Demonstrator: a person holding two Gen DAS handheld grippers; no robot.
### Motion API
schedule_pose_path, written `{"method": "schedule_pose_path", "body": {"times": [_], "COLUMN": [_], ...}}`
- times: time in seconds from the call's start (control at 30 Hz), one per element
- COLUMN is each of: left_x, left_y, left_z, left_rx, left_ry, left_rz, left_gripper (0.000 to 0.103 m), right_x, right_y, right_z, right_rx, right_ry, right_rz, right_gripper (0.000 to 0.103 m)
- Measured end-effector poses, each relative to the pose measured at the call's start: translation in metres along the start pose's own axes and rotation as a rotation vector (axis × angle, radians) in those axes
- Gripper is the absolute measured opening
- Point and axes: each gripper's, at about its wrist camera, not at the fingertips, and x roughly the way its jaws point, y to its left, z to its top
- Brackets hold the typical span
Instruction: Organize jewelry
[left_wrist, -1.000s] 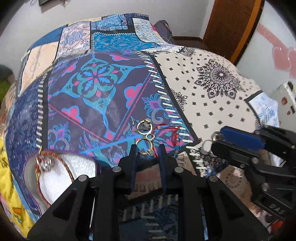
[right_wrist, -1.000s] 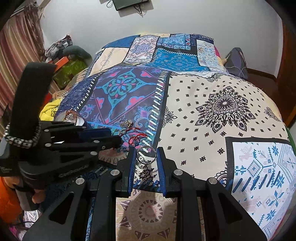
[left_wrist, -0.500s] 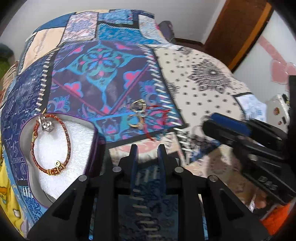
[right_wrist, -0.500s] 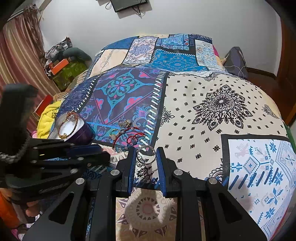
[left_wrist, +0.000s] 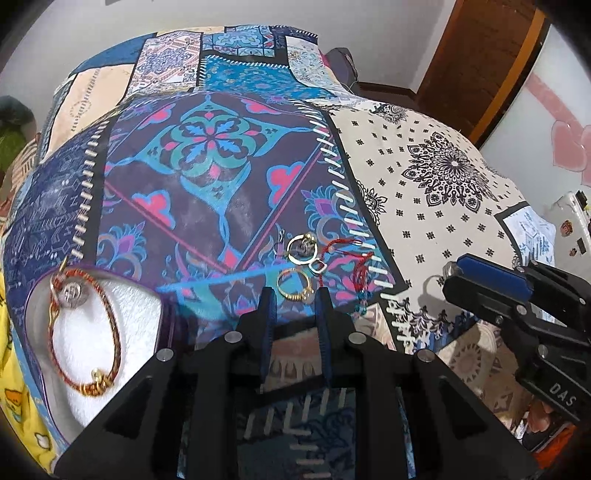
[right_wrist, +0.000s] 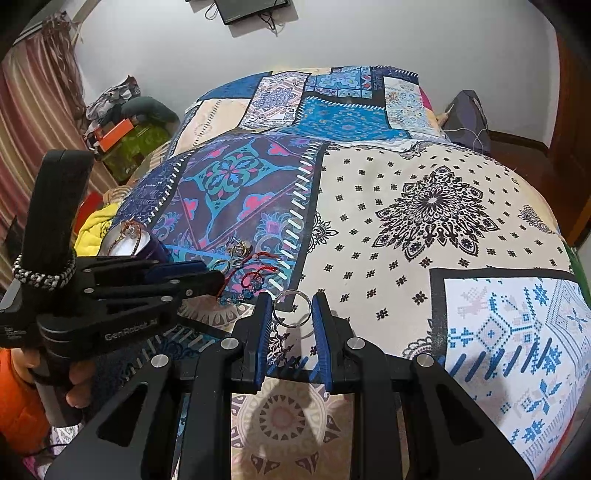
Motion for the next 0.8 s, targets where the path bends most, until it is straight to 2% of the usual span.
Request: {"method": "schedule_pose_path", "body": {"times": [0.27, 0.4, 0.8], "left_x": [0.005, 0.001, -0.049], "left_y": [-0.001, 0.002, 0.003], "left_z": [0.003, 0.003, 0.0], "left_rx": [0.01, -0.009, 0.001], "left_ry": [-0.023, -0.024, -0.138], "left_rz": [0.004, -0.019, 0.006], "left_gripper": [0.018, 0.018, 0.018], "right_x": [0.004, 0.001, -0.018], "right_y": [0.004, 0.007, 0.032], "right_z": [0.002, 0.004, 0.021], "right_rx": [-0.004, -0.012, -0.055], "right_ry": [0.005, 0.002, -0.057], "right_rz": [0.004, 0.002, 0.003], "right_gripper": [0.02, 0.02, 0.02]}}
